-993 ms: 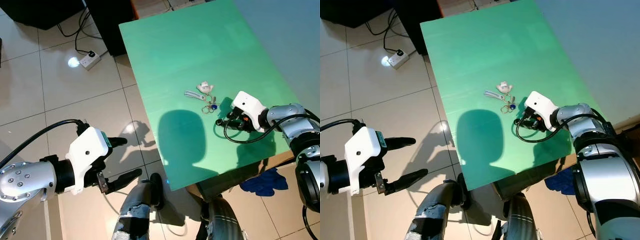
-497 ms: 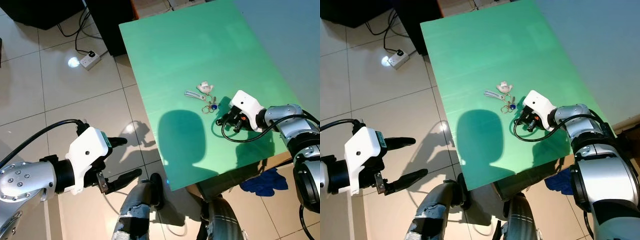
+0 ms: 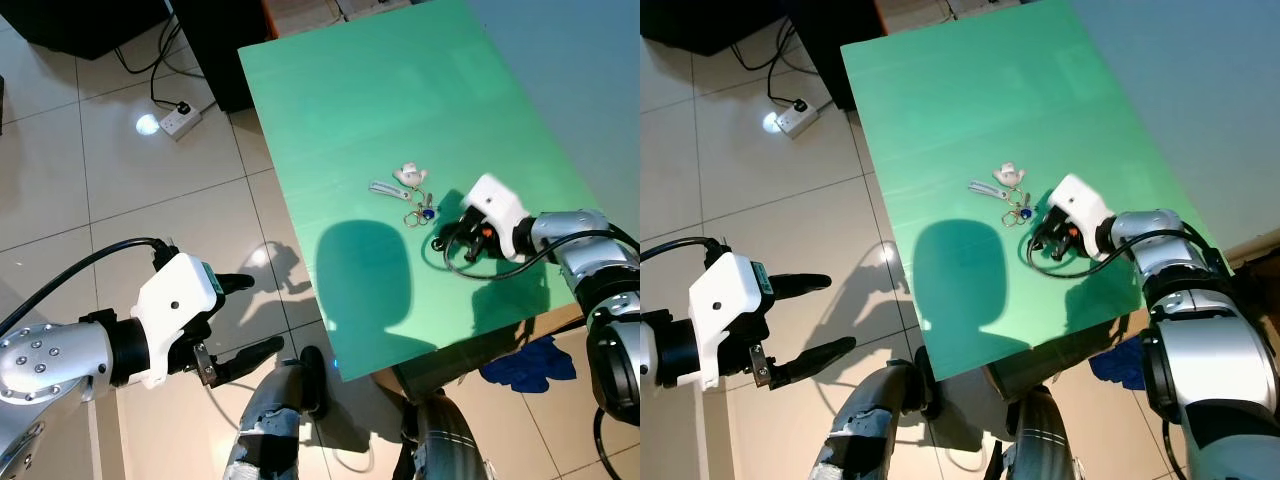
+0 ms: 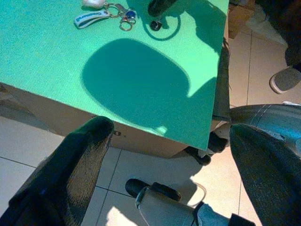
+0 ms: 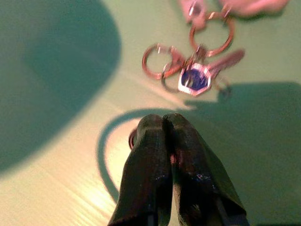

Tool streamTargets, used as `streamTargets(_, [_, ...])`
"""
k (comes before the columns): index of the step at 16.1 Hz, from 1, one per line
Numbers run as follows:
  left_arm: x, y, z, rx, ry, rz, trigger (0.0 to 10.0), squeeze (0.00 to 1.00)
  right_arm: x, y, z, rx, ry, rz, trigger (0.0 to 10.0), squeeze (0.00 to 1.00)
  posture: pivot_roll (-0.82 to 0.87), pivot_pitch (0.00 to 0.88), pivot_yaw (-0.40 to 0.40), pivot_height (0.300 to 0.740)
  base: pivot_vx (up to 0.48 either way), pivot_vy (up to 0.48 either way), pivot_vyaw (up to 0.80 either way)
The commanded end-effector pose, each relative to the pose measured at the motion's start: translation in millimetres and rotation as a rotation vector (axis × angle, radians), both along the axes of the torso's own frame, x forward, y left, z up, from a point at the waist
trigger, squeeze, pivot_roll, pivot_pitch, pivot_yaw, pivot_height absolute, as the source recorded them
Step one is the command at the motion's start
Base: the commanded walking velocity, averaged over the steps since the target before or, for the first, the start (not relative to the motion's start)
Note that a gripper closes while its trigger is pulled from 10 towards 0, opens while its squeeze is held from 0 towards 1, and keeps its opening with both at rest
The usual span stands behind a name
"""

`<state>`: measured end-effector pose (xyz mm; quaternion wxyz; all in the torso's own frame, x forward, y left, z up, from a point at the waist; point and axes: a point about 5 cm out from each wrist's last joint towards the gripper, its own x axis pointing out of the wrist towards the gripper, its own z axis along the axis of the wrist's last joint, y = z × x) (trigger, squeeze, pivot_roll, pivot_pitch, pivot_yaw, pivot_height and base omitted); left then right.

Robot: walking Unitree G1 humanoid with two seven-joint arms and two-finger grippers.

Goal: Hang keys on a hook

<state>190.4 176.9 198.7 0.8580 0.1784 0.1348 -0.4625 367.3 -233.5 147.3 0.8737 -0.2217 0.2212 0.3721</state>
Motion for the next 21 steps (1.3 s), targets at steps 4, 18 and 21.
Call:
streamTargets(4, [-1.3,-3.7,-4,0.0,0.016,-0.021,10.0,0.0,-0.9,-5.1,3,0.07,0.008,-0.032,0.0,0.0,0.26,0.384,0.1,0.718,0.0,0.0,0.0])
streamTargets(18, [-2.7,-5.1,-4,-0.001,0.017,-0.025,10.0,0.0,-0.4,5.6,-15,0.115,0.061,-0.138,10.0,1.0,0.27,0.389,0.094,0.718,0.0,0.0,0.0])
streamTargets(21, [-2.0,-5.2,-4,-0.001,0.017,-0.026,10.0,0.0,-2.6,2.8,-21,-0.041,0.052,-0.104,10.0,1.0,0.26,0.388,0.092,0.718,0.0,0.0,0.0])
